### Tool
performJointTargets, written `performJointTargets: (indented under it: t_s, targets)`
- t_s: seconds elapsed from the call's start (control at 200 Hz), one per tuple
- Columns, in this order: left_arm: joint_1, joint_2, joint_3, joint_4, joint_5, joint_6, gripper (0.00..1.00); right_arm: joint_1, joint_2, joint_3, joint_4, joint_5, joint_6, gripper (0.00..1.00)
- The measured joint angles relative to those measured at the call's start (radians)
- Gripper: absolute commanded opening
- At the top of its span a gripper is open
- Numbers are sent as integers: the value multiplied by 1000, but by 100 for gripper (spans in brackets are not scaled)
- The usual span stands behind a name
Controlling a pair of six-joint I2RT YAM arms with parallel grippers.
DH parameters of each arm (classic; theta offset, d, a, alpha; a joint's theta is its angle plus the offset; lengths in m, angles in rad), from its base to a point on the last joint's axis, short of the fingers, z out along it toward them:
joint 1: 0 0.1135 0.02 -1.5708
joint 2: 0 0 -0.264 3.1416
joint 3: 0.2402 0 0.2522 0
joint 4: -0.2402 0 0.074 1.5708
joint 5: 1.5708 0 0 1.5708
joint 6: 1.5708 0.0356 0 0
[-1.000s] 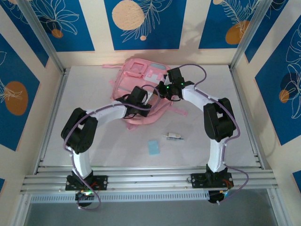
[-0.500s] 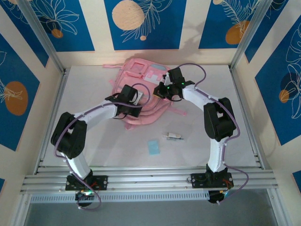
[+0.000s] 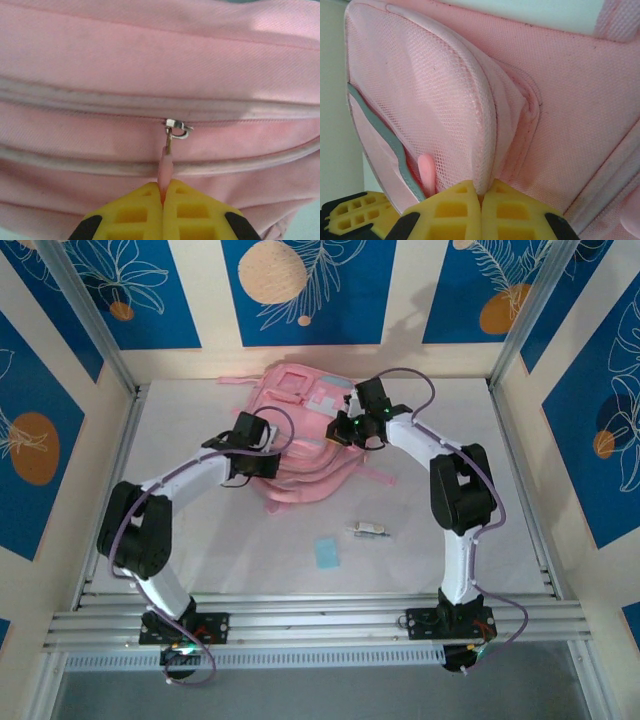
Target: Pack the student bag
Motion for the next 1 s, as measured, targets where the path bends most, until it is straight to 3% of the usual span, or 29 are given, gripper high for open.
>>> performJointTargets:
  t_s: [0.275,0.33,0.475,0.62,0.84,1.0]
  targets:
    - [-65,-42,-34,79,98,-42,0,-34,143,266,-167,31,-82,1]
    - [-85,-45,-39,102,122,-64,0,-40,166,313,-188,38,-91,10]
    - [-129,-46,-40,123,173,-102,0,-43,177,347,-175,51,-89,51]
    - [-151,-43,-31,108,212,-120,0,-43,80,192,-98,66,-44,62]
    - [-152,-24,-7,95,213,-121,0,-43,-138,-121,6,55,64,62]
    - [-152,-21,-7,90,213,-133,0,-32,-184,-238,108,21,157,60]
